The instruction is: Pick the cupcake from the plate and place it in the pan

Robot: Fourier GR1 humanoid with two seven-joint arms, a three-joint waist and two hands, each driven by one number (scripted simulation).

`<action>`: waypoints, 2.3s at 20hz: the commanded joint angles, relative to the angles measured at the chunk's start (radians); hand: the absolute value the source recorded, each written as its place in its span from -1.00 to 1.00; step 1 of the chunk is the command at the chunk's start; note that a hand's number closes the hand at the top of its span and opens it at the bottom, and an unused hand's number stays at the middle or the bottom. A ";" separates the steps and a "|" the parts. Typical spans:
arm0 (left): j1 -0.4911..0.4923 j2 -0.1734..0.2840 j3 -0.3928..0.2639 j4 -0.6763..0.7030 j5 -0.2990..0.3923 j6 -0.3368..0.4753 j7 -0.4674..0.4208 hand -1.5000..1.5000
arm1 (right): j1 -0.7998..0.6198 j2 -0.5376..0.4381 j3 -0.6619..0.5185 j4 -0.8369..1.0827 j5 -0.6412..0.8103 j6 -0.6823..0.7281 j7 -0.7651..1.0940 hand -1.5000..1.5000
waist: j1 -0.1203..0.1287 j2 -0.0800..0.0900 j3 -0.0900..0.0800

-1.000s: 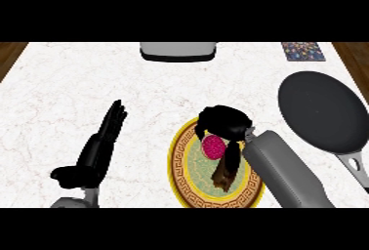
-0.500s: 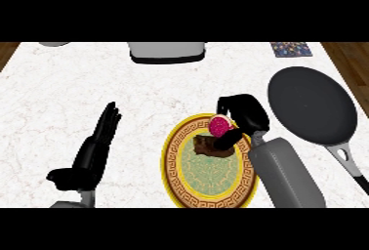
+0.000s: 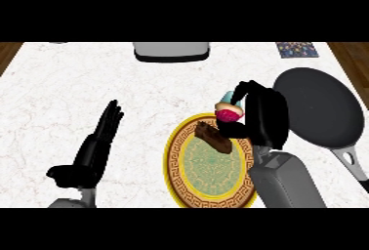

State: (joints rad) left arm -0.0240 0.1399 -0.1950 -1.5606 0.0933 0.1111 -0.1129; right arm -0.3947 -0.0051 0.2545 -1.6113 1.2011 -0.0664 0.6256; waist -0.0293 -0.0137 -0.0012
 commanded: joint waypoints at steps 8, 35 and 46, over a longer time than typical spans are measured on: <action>-0.035 -0.013 0.026 0.039 -0.001 -0.030 -0.026 0.00 | 0.065 -0.040 -0.209 -0.156 -0.115 -0.138 0.065 1.00 | 0.027 0.015 0.001; -0.021 -0.051 -0.006 -0.008 -0.060 -0.040 -0.012 0.00 | -0.225 -0.472 -0.688 0.999 -0.498 -0.455 -0.567 -1.00 | 0.066 0.029 0.003; -0.031 -0.055 -0.013 0.002 -0.052 -0.068 0.001 0.00 | -0.398 -0.539 -0.761 1.271 -0.610 -0.254 -0.825 -1.00 | 0.080 0.035 0.006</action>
State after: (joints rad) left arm -0.0633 0.0863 -0.2005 -1.5675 0.0418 0.0547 -0.1080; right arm -0.7483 -0.5110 -0.4570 -0.4071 0.6390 -0.3346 -0.1025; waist 0.0508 0.0199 0.0045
